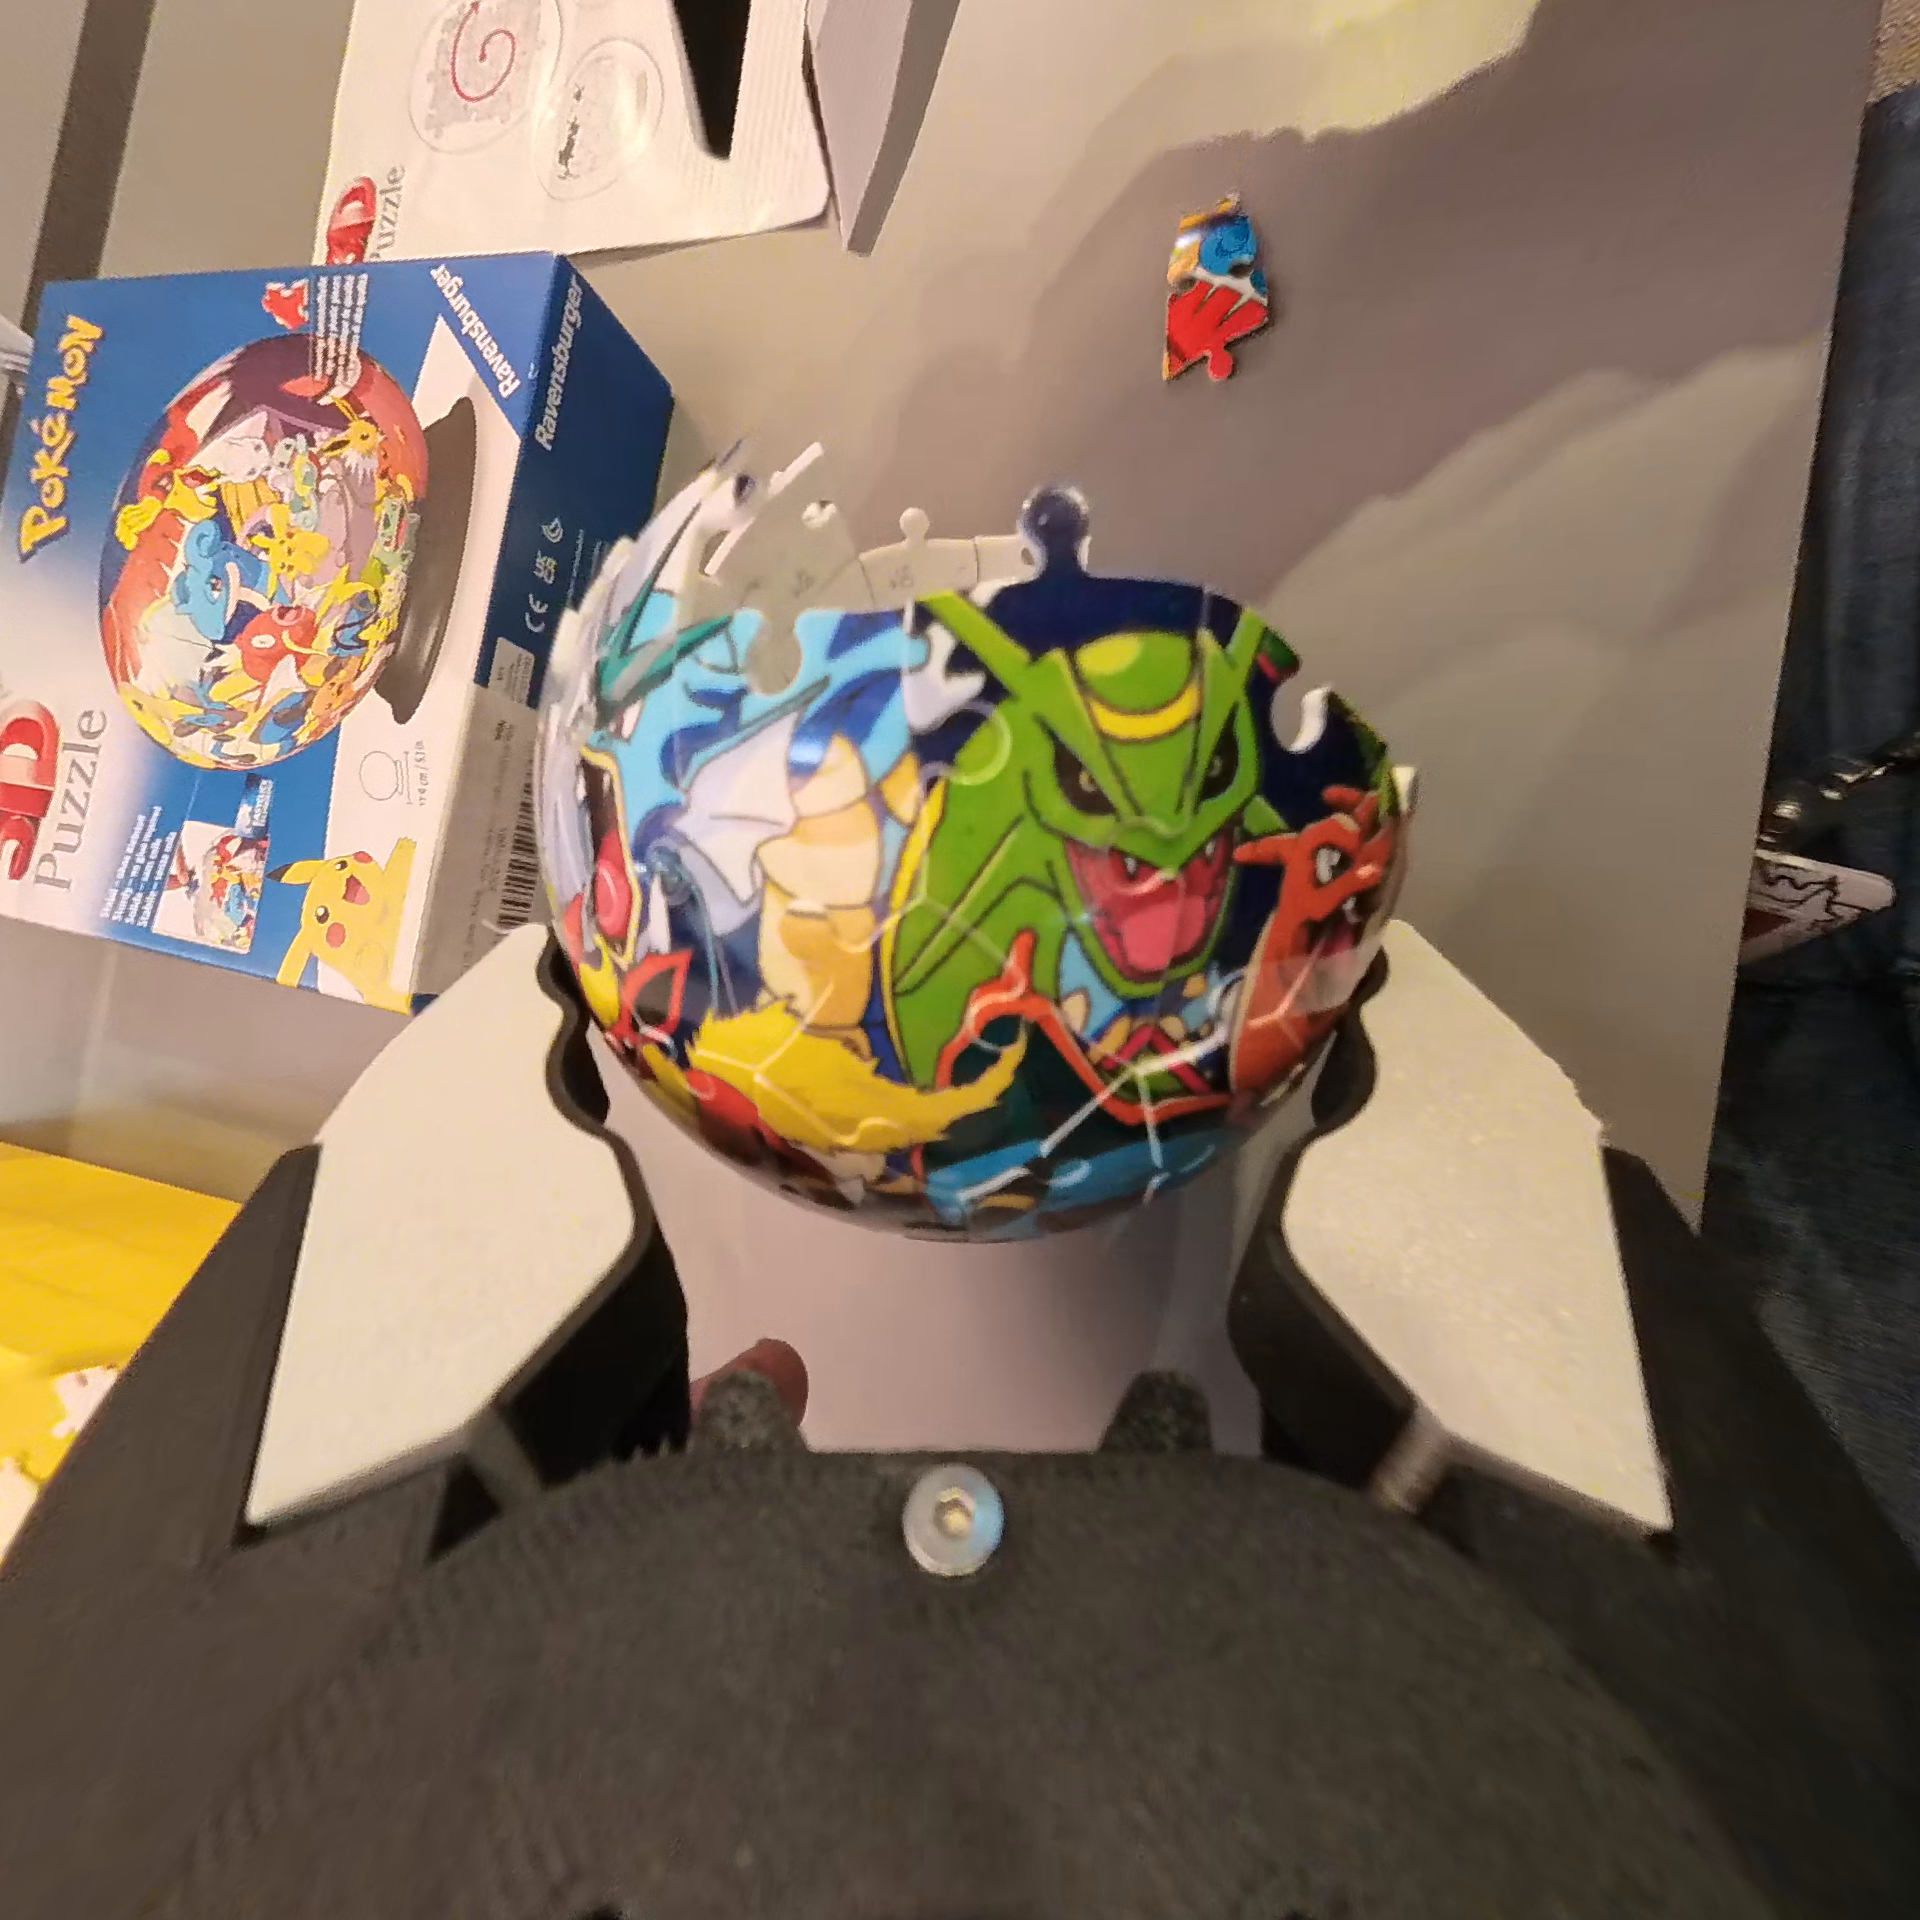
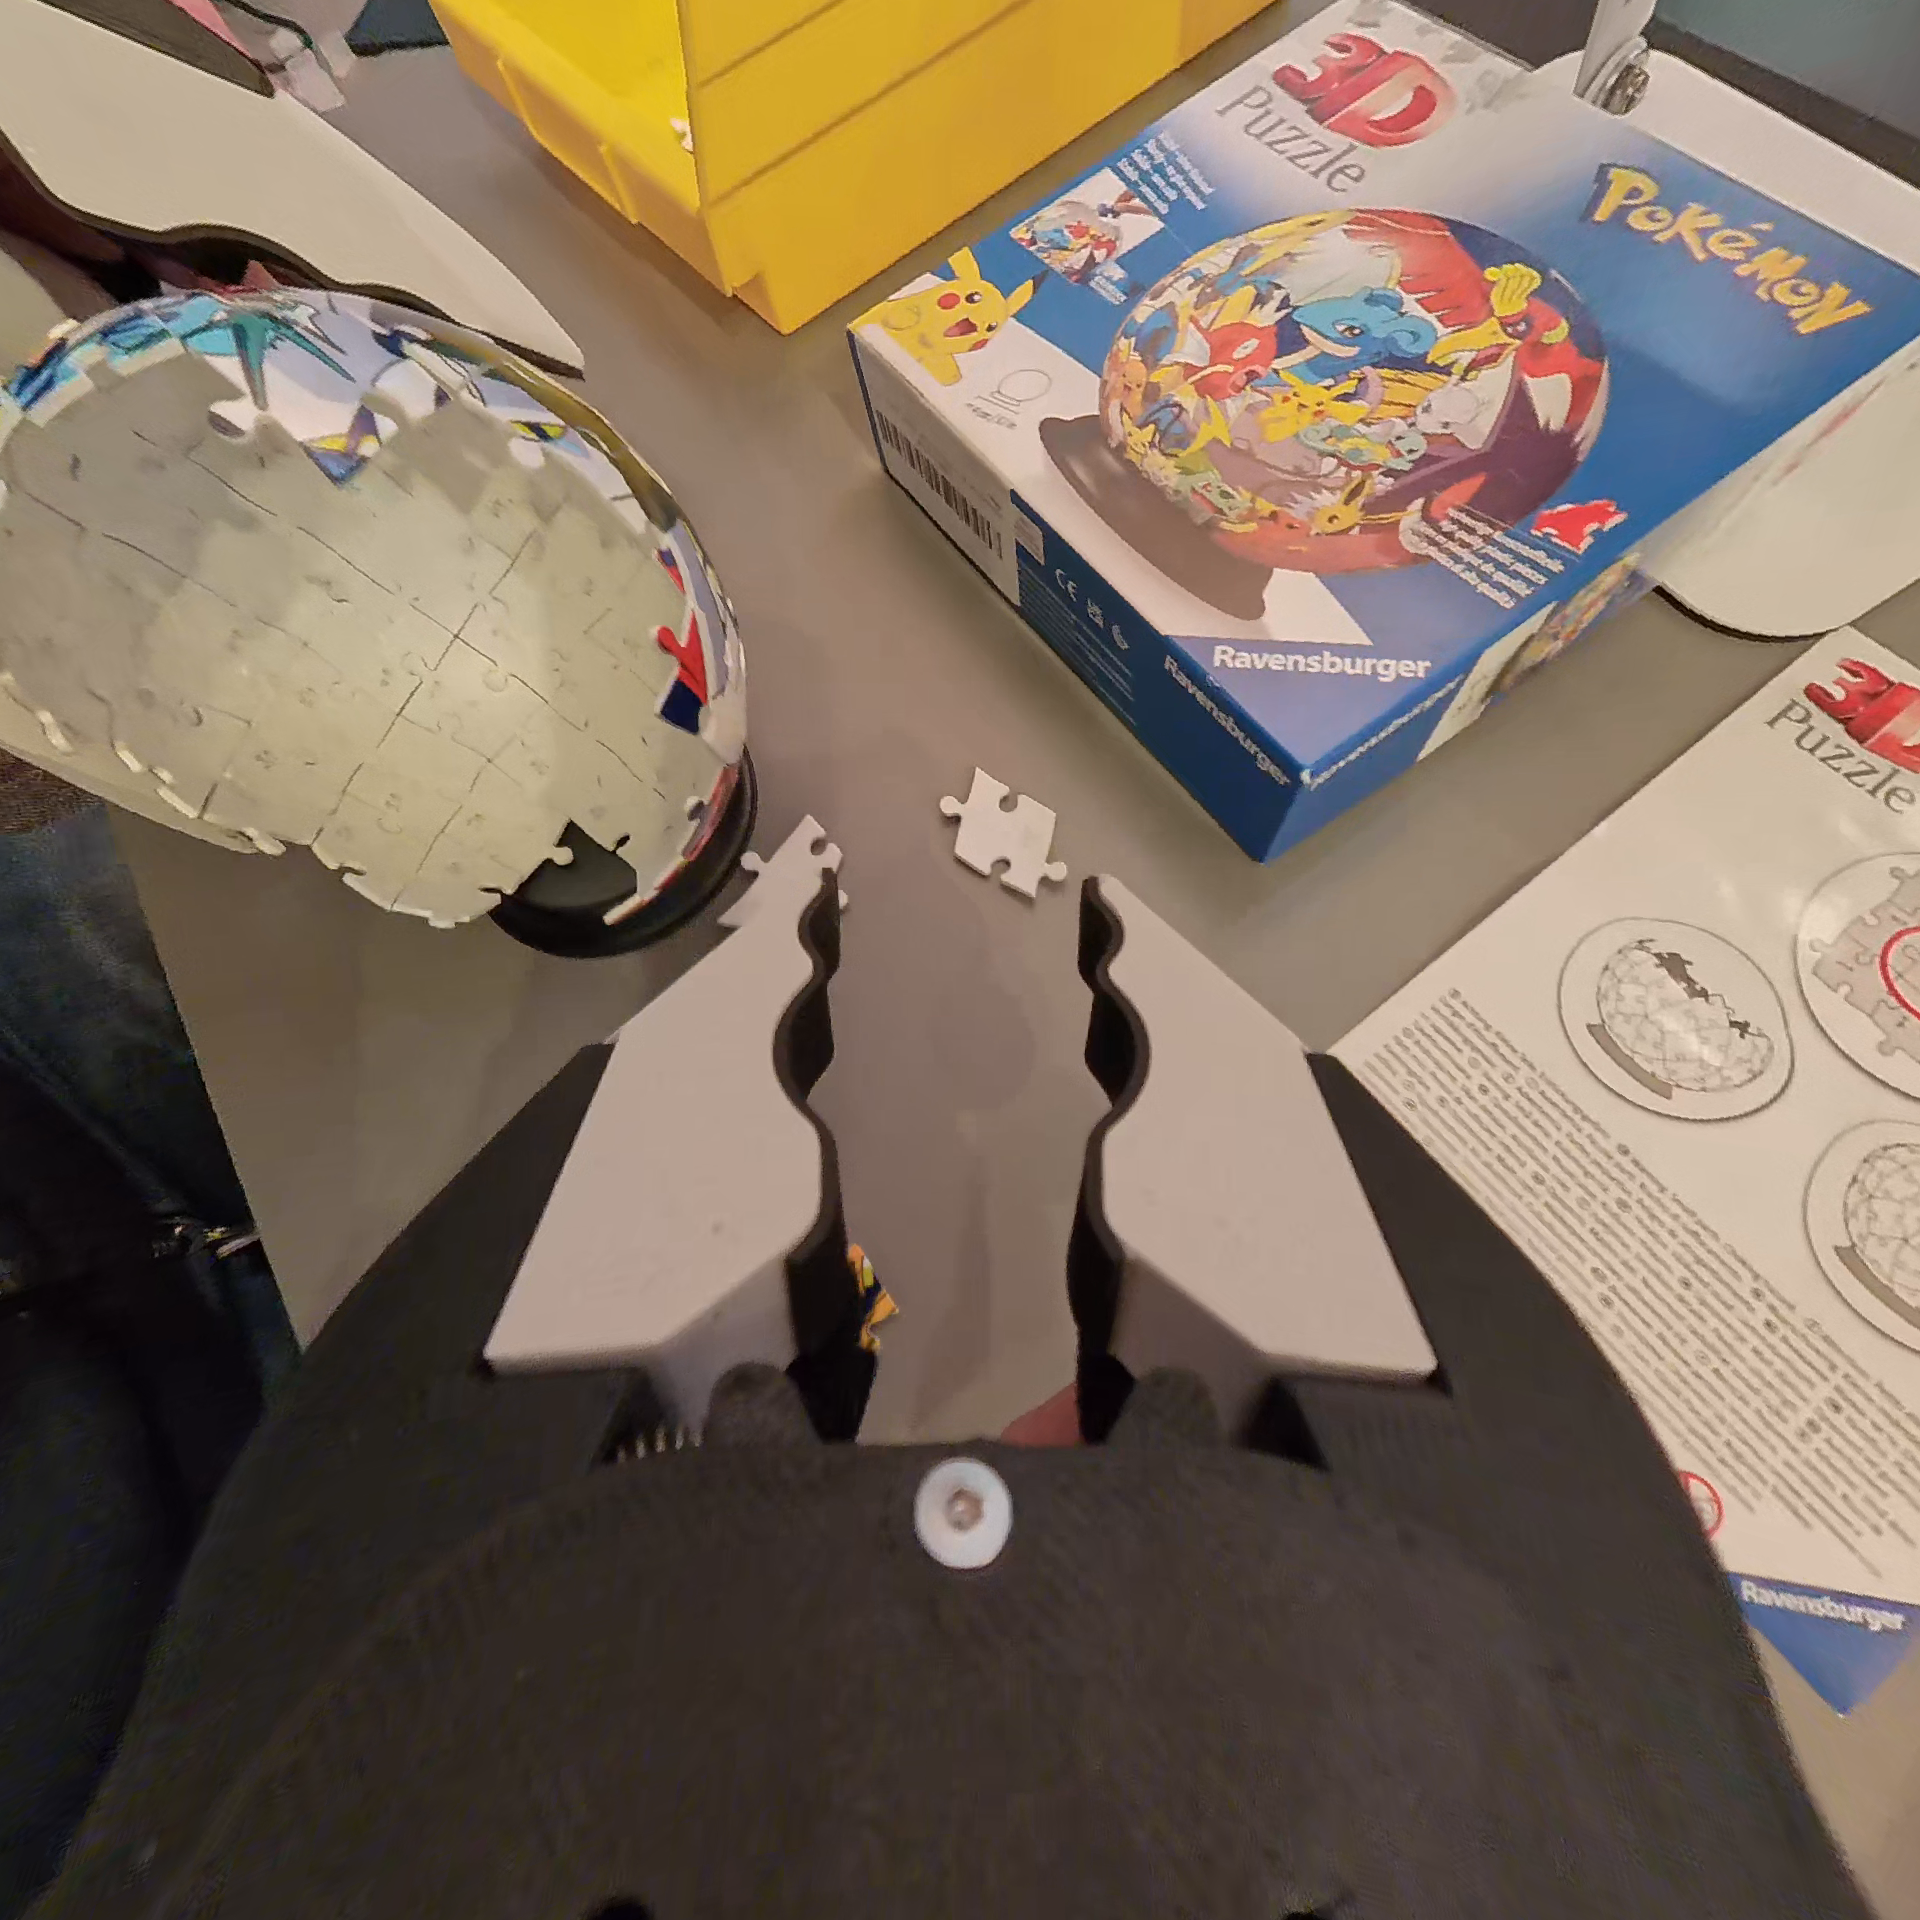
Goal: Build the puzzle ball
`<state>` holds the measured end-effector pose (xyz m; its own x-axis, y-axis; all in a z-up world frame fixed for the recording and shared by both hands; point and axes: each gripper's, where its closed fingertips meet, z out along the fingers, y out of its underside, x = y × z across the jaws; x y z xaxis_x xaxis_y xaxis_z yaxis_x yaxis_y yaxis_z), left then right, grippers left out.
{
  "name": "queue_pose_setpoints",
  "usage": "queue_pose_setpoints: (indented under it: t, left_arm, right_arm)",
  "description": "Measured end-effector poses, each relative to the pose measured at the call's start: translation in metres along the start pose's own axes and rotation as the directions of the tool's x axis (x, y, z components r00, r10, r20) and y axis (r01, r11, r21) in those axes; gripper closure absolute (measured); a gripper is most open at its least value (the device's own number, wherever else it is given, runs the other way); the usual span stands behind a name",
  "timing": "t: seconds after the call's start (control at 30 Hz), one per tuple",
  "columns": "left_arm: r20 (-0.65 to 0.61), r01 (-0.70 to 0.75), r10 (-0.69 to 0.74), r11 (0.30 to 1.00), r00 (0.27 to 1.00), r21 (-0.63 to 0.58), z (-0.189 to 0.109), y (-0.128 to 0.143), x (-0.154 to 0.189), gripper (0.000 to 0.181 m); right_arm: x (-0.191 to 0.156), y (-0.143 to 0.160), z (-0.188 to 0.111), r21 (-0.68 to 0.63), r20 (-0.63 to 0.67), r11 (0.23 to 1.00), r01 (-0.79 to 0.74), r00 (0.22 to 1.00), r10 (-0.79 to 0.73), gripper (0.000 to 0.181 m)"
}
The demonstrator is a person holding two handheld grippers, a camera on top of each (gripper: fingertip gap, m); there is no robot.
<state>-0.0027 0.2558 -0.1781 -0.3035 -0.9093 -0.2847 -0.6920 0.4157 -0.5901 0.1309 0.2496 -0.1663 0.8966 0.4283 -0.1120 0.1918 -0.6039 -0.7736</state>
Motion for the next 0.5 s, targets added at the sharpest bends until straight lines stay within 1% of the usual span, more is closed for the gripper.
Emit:
queue_pose_setpoints:
  t: [0.2, 0.33, 0.5]
  left_arm:
    - [0.031, 0.009, -0.009, 1.000, 0.999, 0.003, -0.001, 0.001, -0.001, 0.048]
    - [0.059, 0.018, -0.017, 1.000, 0.998, -0.006, -0.003, 0.004, -0.003, 0.048]
    - [0.079, 0.028, -0.027, 1.000, 0.997, -0.012, -0.005, 0.006, -0.002, 0.049]
  right_arm:
    - [0.008, 0.014, -0.003, -0.034, -0.009, 0.999, 0.007, 1.000, -0.008, 0.137]
    - [0.009, 0.026, 0.001, -0.068, -0.001, 0.997, 0.039, 0.999, -0.039, 0.142]
    - [0.011, 0.029, 0.016, -0.094, 0.005, 0.986, 0.139, 0.990, -0.139, 0.144]
